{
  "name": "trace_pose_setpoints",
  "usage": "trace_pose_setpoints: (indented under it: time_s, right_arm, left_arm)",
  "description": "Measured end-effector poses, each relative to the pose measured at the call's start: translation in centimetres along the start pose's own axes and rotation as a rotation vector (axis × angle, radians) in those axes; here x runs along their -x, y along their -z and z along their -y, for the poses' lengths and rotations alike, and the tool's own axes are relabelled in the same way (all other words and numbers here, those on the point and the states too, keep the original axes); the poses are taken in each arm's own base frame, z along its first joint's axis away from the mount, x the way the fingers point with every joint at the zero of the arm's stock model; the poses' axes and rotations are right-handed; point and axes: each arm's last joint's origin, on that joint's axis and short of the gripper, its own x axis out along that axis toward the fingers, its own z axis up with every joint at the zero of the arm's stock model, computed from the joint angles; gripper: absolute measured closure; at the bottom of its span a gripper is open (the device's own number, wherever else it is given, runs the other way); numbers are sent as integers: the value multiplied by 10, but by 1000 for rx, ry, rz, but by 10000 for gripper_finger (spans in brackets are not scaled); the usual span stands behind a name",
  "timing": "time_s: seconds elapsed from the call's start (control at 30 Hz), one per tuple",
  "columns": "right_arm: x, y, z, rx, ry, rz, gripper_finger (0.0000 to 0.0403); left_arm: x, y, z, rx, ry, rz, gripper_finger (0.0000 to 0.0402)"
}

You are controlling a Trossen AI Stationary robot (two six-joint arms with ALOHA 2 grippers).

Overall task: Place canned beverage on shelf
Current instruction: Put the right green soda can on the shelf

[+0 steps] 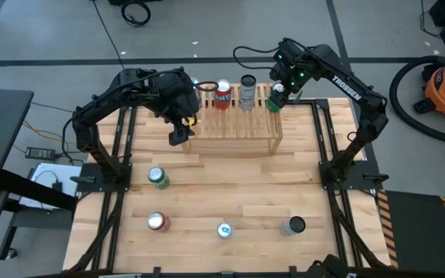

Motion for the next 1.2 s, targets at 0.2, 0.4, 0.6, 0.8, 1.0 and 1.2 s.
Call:
trace_pose_setpoints:
  time_s: [0.2,0.4,0.6,0.8,1.0,1.2]
  right_arm:
    - [0,-1,0,18,-20,11,100]
    - [-1,-4,-1,40,-49,35,93]
    - [-1,-6,0,39,-50,57,94]
    - [-2,-7,0,56,-50,55,88]
    - [-2,-7,0,65,-50,56,69]
    - [-1,-7,0,80,-51,67,55]
  left_arm:
    - [0,0,0,-1,0,0,88]
    - [0,0,0,-2,0,0,88]
    - [0,0,0,-2,0,0,88]
    - [0,0,0,3,0,0,88]
    - [0,0,0,1,0,0,88]
    - [0,0,0,1,0,0,88]
